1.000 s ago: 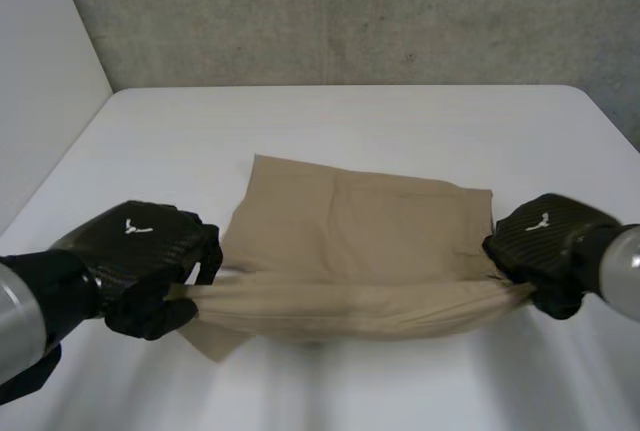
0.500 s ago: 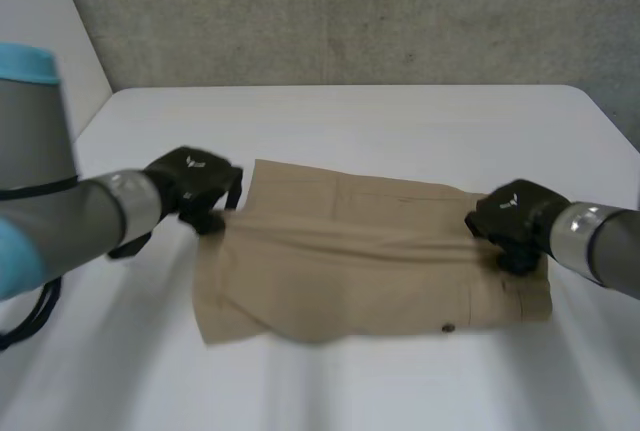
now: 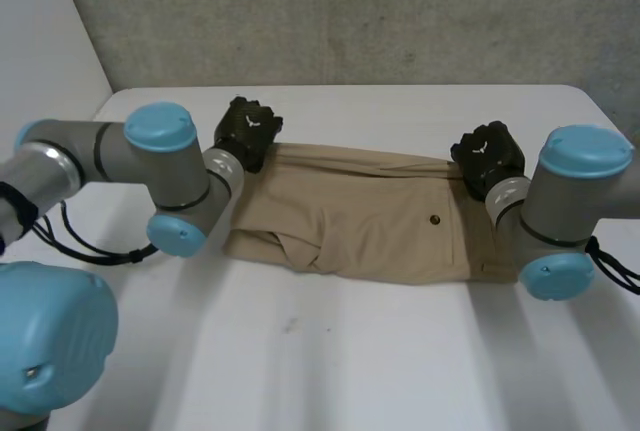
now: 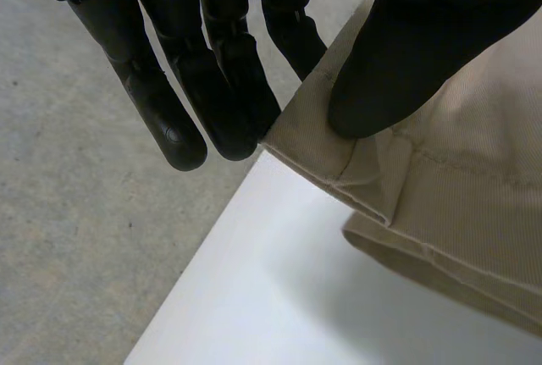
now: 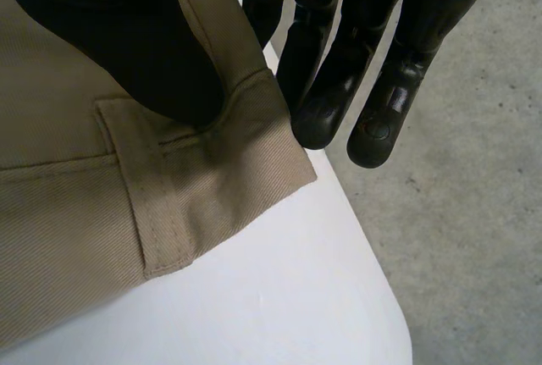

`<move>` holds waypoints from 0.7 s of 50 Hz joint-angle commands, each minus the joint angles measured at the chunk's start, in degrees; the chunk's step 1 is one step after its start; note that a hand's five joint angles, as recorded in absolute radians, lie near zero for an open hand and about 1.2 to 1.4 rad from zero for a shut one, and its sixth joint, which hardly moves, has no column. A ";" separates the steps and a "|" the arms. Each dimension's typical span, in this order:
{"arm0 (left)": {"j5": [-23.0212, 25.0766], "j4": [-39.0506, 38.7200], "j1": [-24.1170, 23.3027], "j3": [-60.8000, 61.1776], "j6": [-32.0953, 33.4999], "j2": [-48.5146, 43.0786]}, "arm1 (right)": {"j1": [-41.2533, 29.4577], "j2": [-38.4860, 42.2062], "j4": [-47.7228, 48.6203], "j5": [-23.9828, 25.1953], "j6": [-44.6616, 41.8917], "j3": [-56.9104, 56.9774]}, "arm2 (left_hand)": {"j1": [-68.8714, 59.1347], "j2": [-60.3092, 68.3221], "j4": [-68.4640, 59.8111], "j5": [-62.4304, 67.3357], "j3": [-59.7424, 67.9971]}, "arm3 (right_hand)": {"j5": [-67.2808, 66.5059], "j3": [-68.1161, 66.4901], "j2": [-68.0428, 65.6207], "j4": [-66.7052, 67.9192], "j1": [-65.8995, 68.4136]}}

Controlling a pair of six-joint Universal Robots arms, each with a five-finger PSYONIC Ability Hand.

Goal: Fold the shorts.

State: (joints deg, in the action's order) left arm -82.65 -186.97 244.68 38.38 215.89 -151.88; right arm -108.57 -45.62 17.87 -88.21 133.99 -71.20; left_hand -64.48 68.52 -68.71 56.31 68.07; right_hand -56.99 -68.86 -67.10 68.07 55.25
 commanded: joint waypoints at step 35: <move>-4.54 -10.96 -5.27 47.31 -16.37 34.81 | 6.18 -26.01 -17.35 8.84 24.21 -25.03 | 53.60 -57.64 57.83 -55.42 -57.18 | 33.19 35.07 33.30 -34.27 -21.46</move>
State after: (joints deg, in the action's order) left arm -87.28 -202.33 239.30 81.83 205.98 -119.37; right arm -104.89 -71.30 0.66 -83.92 156.62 -89.97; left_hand -11.29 11.44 -11.61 2.59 12.03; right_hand -11.82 -22.60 -22.10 22.20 19.14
